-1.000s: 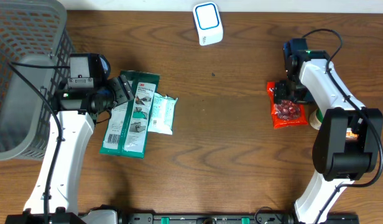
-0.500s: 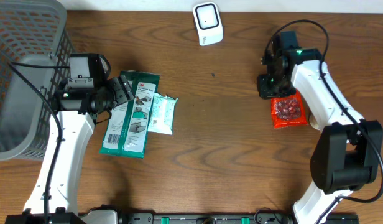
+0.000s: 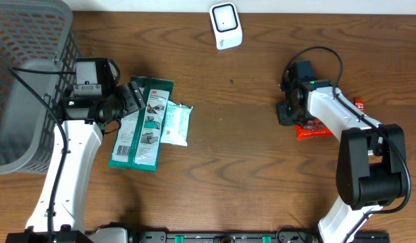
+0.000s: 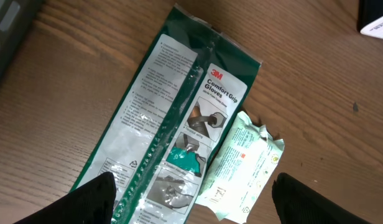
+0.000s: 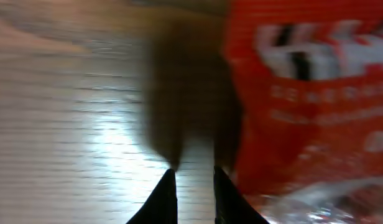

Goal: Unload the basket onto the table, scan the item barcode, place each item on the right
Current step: 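Open the right gripper and withdraw it left from the bag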

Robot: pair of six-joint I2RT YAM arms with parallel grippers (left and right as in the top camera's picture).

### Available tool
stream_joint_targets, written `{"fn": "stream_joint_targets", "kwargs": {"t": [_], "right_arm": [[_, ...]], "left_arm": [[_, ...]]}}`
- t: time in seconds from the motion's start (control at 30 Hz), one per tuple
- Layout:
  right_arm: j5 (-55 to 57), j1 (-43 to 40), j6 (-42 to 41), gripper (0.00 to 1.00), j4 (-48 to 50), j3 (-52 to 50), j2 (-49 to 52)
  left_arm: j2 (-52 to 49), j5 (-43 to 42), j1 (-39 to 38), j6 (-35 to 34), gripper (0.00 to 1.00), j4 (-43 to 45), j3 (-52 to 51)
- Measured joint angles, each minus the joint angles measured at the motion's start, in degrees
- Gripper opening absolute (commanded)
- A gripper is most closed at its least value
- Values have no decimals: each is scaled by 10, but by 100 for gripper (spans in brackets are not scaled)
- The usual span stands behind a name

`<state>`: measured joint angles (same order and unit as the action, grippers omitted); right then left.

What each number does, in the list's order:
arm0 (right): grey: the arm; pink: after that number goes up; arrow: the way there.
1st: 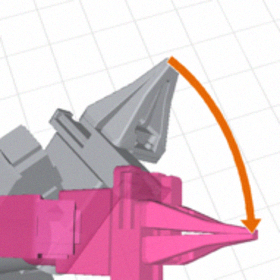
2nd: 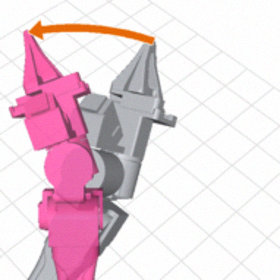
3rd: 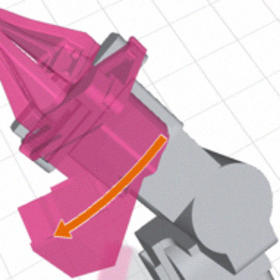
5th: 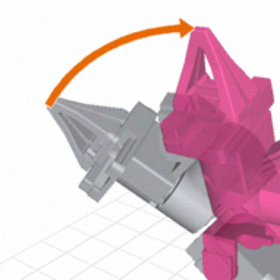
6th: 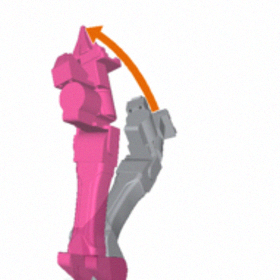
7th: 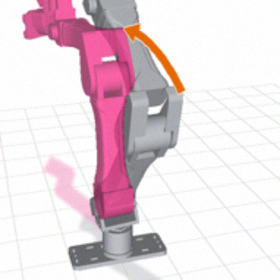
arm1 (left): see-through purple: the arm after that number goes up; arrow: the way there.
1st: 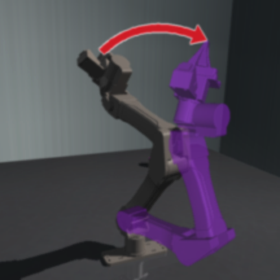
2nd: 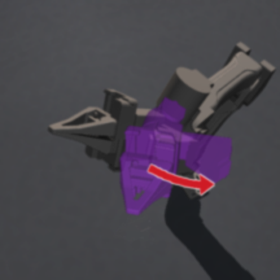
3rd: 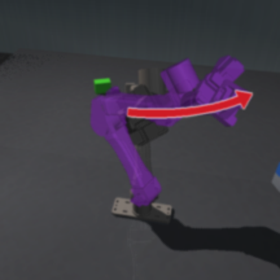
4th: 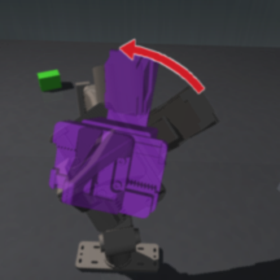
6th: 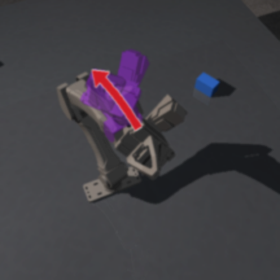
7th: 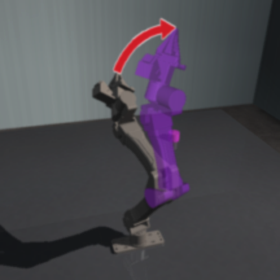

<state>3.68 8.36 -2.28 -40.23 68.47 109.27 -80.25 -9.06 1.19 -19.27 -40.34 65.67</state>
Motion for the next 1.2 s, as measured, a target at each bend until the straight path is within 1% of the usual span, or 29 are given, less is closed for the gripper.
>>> {"fn": "stream_joint_targets", "kwargs": {"t": [0.07, 0.13, 0.2, 0.4, 0.47, 0.5, 0.53, 0.57, 0.67, 0.7, 1.2], "right_arm": [[23, 0, 0, 19, 2, 0, 0], [42, 0, 0, 21, 2, 0, 0], [58, 0, -2, 25, 0, 0, 0], [92, -3, -4, 27, -11, 0, 0], [101, -6, -4, 33, -12, 0, 0], [102, -6, -5, 41, -12, 0, 0], [103, -6, -8, 58, -11, 0, 0], [101, -6, -5, 70, -10, 0, 0], [82, -6, -5, 98, -3, 0, 0], [74, -6, -5, 99, -1, 0, 0], [-55, -6, -5, 99, 38, 0, 0]], "left_arm": [[0, 0, 0, 0, 81, 0, 0], [0, 0, 0, 0, 81, 0, 0], [0, 0, 0, 0, 81, 0, 0], [0, 0, 0, 0, 81, 0, 0], [0, 0, 0, 0, 81, 0, 0], [0, 0, 0, 0, 81, 0, 0], [0, 0, 0, 0, 81, 0, 0], [0, 0, 0, 0, 81, 0, 0], [0, 0, 0, 0, 81, 0, 0], [0, 0, 0, 0, 81, 0, 0], [0, 0, 0, 0, 81, 0, 0]]}}
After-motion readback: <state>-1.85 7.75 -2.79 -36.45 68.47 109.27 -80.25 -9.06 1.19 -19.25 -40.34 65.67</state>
